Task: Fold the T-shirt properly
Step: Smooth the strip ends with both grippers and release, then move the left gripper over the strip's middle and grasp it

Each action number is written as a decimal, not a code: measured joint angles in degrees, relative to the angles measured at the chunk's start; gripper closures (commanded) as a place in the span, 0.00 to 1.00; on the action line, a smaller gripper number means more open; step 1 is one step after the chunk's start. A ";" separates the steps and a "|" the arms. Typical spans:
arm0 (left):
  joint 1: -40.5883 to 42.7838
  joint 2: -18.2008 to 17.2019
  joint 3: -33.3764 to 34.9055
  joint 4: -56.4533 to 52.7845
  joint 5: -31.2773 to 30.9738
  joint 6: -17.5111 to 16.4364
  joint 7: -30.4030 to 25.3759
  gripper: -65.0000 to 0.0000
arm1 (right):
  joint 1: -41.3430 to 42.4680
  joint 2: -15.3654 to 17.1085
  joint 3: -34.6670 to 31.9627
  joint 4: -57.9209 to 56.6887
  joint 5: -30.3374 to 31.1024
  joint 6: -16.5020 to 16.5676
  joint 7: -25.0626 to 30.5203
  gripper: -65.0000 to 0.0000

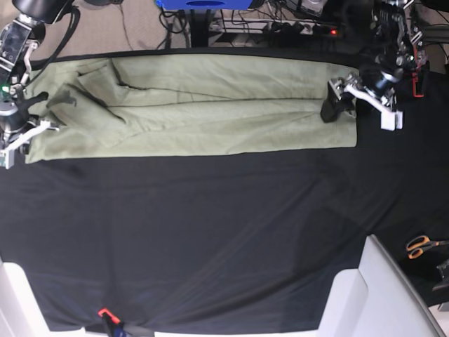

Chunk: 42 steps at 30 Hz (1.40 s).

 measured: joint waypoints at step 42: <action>5.70 14.64 4.42 34.75 44.44 16.55 5.01 1.00 | -0.81 -1.18 0.02 0.04 0.17 0.07 0.17 0.96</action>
